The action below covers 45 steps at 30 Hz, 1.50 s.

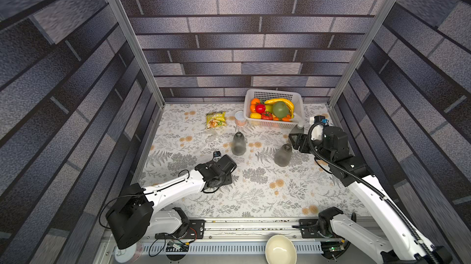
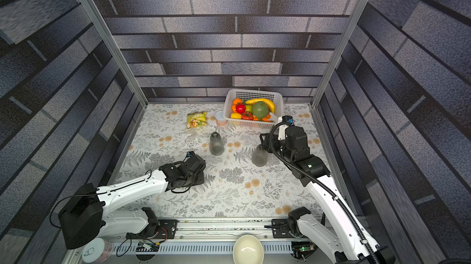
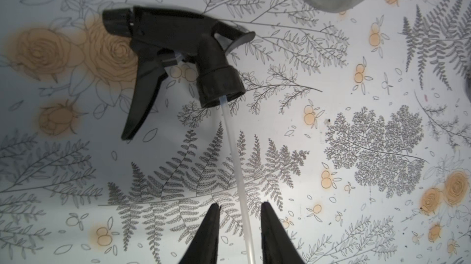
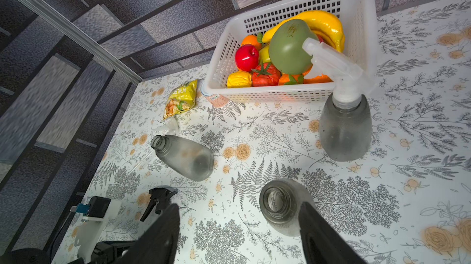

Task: Attach spray nozzles to spray bottles
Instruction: Move the spray nozzle to the center of the board, then pick up the spray bottle from the center of the board.

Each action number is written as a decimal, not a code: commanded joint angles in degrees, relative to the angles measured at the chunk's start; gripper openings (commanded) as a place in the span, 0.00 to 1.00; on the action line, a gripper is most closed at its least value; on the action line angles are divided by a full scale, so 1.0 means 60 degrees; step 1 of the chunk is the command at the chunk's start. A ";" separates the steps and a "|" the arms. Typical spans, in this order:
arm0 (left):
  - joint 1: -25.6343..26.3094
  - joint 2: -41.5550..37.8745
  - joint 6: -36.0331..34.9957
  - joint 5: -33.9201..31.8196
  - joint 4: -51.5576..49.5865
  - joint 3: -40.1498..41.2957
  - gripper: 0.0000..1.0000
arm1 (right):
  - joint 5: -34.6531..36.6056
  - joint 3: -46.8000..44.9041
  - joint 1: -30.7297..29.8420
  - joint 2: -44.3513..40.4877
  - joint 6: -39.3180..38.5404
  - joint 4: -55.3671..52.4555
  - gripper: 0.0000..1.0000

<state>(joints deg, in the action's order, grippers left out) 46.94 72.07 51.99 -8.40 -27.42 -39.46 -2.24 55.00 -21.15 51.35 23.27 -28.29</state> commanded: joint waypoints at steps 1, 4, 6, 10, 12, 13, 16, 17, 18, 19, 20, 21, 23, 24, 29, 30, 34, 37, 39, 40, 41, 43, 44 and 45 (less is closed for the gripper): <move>0.0060 -0.0367 -0.0016 -0.0391 -0.0470 -0.0307 0.64 | -0.0203 0.0490 -0.0055 -0.0099 -0.0351 -0.1349 0.78; 0.0043 -0.1046 -0.0127 -0.0685 -0.1128 -0.0379 0.77 | -0.0305 0.0761 -0.0057 0.0135 -0.0658 -0.1931 0.79; -0.0043 -0.1730 -0.0188 -0.0862 -0.1512 -0.0368 0.84 | -0.0377 0.0925 -0.0055 0.0412 -0.0797 -0.2360 0.81; -0.0580 -0.3325 -0.0462 -0.0861 -0.2124 -0.0258 1.00 | -0.0455 0.1176 -0.0064 0.0784 -0.0874 -0.2635 0.80; -0.0882 -0.4184 -0.0631 -0.0880 -0.2532 -0.0306 1.00 | -0.0549 0.1101 -0.0063 0.0843 -0.0769 -0.2538 0.77; -0.1067 -0.4550 -0.0751 -0.0871 -0.2702 -0.0357 1.00 | -0.0651 0.1101 -0.0063 0.0897 -0.0756 -0.2552 0.77; -0.1613 -0.5328 -0.1084 -0.0792 -0.2896 -0.0468 1.00 | -0.0633 0.0660 -0.0091 0.1046 -0.0917 -0.2592 0.75; -0.1751 -0.5519 -0.1277 -0.0603 -0.2833 -0.0482 1.00 | -0.0407 0.0680 -0.0095 0.1076 -0.0983 -0.2702 0.75; -0.1900 -0.5667 -0.1496 -0.0404 -0.2719 -0.0526 1.00 | -0.0127 0.0706 -0.0108 0.1029 -0.1170 -0.2844 0.77; -0.1965 -0.5771 -0.1621 -0.0338 -0.2605 -0.0539 1.00 | -0.0001 0.0680 -0.0108 0.0990 -0.1396 -0.2904 0.79; -0.1978 -0.5900 -0.1782 -0.0271 -0.2353 -0.0446 1.00 | 0.0160 0.0641 -0.0108 0.0971 -0.1600 -0.2905 0.83; -0.1979 -0.6042 -0.1940 -0.0164 -0.1947 -0.0287 1.00 | 0.0279 0.0593 -0.0108 0.1034 -0.1738 -0.2870 0.84; -0.2007 -0.6277 -0.2017 -0.0014 -0.1005 0.0099 1.00 | 0.0350 0.0691 -0.0108 0.1433 -0.1905 -0.2857 0.85; -0.2014 -0.6338 -0.2043 0.0090 -0.0467 0.0325 1.00 | 0.0373 0.0767 -0.0105 0.1707 -0.1944 -0.2847 0.85; -0.2138 -0.6080 -0.2405 0.0074 0.1463 0.0752 1.00 | -0.0186 0.0424 -0.0108 0.2676 -0.1626 -0.1739 0.84; -0.2221 -0.5999 -0.2497 0.0076 0.1640 0.0694 1.00 | -0.0179 0.0250 -0.0119 0.2752 -0.1541 -0.1393 0.84; -0.2522 -0.6104 -0.2804 0.0421 0.2876 0.0910 1.00 | 0.0212 0.0274 -0.0123 0.2944 -0.1263 -0.1097 0.84; -0.3074 -0.6096 -0.2594 0.0998 0.3252 0.1072 1.00 | 0.0225 0.0684 -0.0131 0.3424 -0.1405 -0.1689 0.83; -0.3396 -0.6080 -0.2201 0.1207 0.3457 0.1214 1.00 | 0.0316 0.0592 -0.0178 0.3343 -0.1505 -0.1739 0.83; -0.3518 -0.6123 -0.2041 0.1385 0.3743 0.1408 1.00 | 0.0402 0.0427 -0.0181 0.3182 -0.1527 -0.1593 0.84; -0.3584 -0.6171 -0.1950 0.1552 0.4054 0.1610 1.00 | 0.0443 0.0287 -0.0182 0.3038 -0.1568 -0.1479 0.86; -0.3633 -0.6293 -0.1720 0.1732 0.4558 0.1978 1.00 | 0.0487 0.0072 -0.0176 0.2843 -0.1662 -0.1376 0.88; -0.3634 -0.6366 -0.1584 0.1836 0.4708 0.2119 1.00 | 0.0406 0.0035 -0.0182 0.2819 -0.1684 -0.1378 0.88; -0.3647 -0.6413 -0.1551 0.2069 0.4742 0.2170 1.00 | 0.0293 0.0006 -0.0195 0.2830 -0.1698 -0.1367 0.88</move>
<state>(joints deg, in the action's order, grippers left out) 25.39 34.87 40.16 -0.54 -4.29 -28.34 -0.69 56.21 -21.82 69.82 13.93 -37.01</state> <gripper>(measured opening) 0.998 0.879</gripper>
